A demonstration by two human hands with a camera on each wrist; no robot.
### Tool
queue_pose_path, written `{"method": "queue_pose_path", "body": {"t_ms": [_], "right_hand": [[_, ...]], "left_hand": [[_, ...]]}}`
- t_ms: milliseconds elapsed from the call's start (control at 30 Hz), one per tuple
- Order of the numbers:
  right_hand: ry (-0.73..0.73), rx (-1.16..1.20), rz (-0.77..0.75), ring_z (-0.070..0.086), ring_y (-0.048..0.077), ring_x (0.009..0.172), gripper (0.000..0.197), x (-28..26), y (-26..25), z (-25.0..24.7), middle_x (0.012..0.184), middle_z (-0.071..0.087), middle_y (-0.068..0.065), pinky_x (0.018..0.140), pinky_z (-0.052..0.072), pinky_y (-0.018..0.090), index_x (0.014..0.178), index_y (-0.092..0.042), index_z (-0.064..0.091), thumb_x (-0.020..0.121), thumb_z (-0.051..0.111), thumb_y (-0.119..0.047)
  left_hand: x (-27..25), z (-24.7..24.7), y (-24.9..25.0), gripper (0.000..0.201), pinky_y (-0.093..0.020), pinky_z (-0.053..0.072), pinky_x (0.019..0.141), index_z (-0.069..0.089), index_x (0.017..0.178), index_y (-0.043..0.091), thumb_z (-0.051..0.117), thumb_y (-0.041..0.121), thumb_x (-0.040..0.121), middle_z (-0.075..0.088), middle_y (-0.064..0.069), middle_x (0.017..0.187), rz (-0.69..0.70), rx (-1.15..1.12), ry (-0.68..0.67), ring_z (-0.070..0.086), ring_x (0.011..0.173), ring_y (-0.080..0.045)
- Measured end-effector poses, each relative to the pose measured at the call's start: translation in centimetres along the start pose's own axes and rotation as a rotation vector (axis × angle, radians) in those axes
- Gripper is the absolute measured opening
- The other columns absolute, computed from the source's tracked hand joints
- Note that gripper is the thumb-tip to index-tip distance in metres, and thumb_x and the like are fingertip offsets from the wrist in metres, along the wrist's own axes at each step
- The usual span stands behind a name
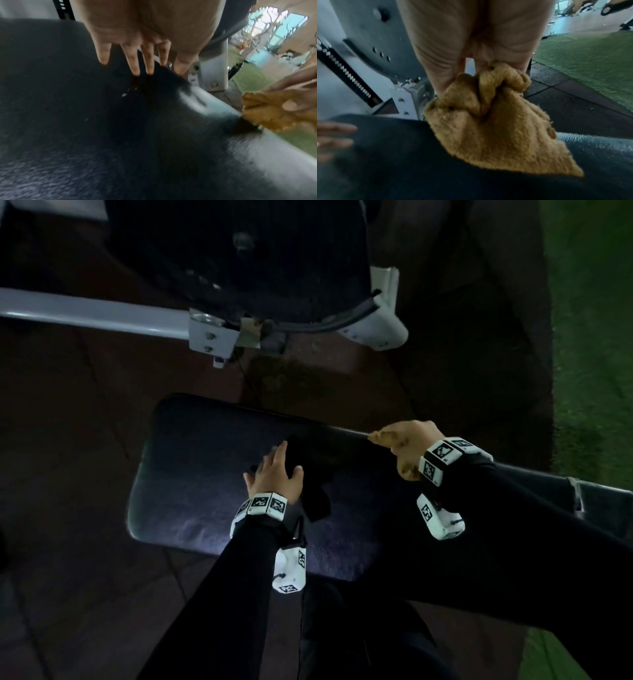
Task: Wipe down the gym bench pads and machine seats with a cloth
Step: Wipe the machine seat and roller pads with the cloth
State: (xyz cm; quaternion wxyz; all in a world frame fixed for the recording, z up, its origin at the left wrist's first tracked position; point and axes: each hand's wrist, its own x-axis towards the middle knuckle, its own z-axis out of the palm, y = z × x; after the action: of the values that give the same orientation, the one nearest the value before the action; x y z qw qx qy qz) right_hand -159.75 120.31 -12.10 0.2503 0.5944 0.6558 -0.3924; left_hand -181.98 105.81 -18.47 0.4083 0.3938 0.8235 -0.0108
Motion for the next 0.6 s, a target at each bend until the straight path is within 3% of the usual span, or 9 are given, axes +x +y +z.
{"method": "queue_pose_path", "body": {"t_ms": [100, 167, 267, 400, 433, 500, 600], "right_hand": [[0.043, 0.198, -0.037, 0.068, 0.014, 0.07, 0.017, -4.3, -1.1, -1.8, 0.076, 0.069, -0.008, 0.066, 0.055, 0.027, 0.089, -0.034, 0.07, 0.081, 0.06, -0.045], [0.028, 0.214, -0.081, 0.068, 0.015, 0.071, 0.02, -7.1, -1.8, -2.6, 0.076, 0.07, -0.008, 0.071, 0.057, 0.029, 0.088, -0.036, 0.07, 0.077, 0.063, -0.051], [0.029, 0.22, -0.136, 0.068, 0.017, 0.08, 0.024, -10.7, -2.1, -4.1, 0.083, 0.071, -0.005, 0.082, 0.055, 0.036, 0.095, -0.038, 0.069, 0.074, 0.064, -0.047], [0.053, 0.365, -0.213, 0.07, 0.014, 0.069, 0.042, -15.8, -2.0, -5.9, 0.072, 0.072, -0.006, 0.075, 0.058, 0.036, 0.087, -0.038, 0.069, 0.055, 0.056, -0.062], [0.07, 0.386, -0.243, 0.07, 0.011, 0.067, 0.037, -16.8, -2.0, -6.3, 0.072, 0.072, -0.009, 0.074, 0.058, 0.035, 0.084, -0.04, 0.069, 0.056, 0.058, -0.061], [0.115, 0.408, -0.279, 0.068, 0.005, 0.068, 0.016, -19.0, -1.8, -6.9, 0.073, 0.072, -0.011, 0.077, 0.057, 0.033, 0.081, -0.046, 0.067, 0.066, 0.069, -0.043], [0.166, 0.45, -0.313, 0.069, 0.005, 0.071, 0.031, -21.5, -1.4, -7.6, 0.076, 0.073, -0.007, 0.079, 0.057, 0.034, 0.088, -0.042, 0.067, 0.071, 0.075, -0.017]], "left_hand": [[-1.9, -2.1, 2.1, 0.048, -0.032, 0.033, 0.105, 0.041, 0.141, 0.028, 0.049, 0.036, 0.094, 0.047, 0.004, 0.143, 0.077, -0.222, -0.027, 0.045, 0.128, -0.018], [-4.1, -3.6, 3.3, 0.042, -0.027, 0.04, 0.095, 0.049, 0.135, 0.03, 0.052, 0.034, 0.093, 0.056, 0.009, 0.13, 0.139, -0.28, 0.01, 0.053, 0.117, -0.013], [-7.5, -5.9, 5.0, 0.038, -0.026, 0.046, 0.088, 0.054, 0.129, 0.032, 0.054, 0.033, 0.091, 0.062, 0.014, 0.109, 0.216, -0.287, 0.036, 0.059, 0.102, -0.009], [-12.1, -8.8, 6.8, 0.034, -0.026, 0.05, 0.08, 0.056, 0.124, 0.035, 0.054, 0.034, 0.09, 0.062, 0.023, 0.092, 0.268, -0.298, 0.044, 0.06, 0.086, 0.0], [-13.2, -9.5, 7.1, 0.034, -0.026, 0.051, 0.08, 0.056, 0.123, 0.035, 0.054, 0.034, 0.089, 0.061, 0.025, 0.09, 0.285, -0.297, 0.049, 0.059, 0.083, 0.003], [-15.3, -10.9, 7.7, 0.034, -0.026, 0.052, 0.08, 0.057, 0.122, 0.036, 0.055, 0.034, 0.088, 0.059, 0.028, 0.086, 0.311, -0.288, 0.055, 0.058, 0.081, 0.005], [-18.3, -12.5, 8.3, 0.033, -0.026, 0.053, 0.08, 0.057, 0.122, 0.035, 0.057, 0.034, 0.089, 0.058, 0.026, 0.089, 0.333, -0.301, 0.067, 0.058, 0.083, 0.004]]}}
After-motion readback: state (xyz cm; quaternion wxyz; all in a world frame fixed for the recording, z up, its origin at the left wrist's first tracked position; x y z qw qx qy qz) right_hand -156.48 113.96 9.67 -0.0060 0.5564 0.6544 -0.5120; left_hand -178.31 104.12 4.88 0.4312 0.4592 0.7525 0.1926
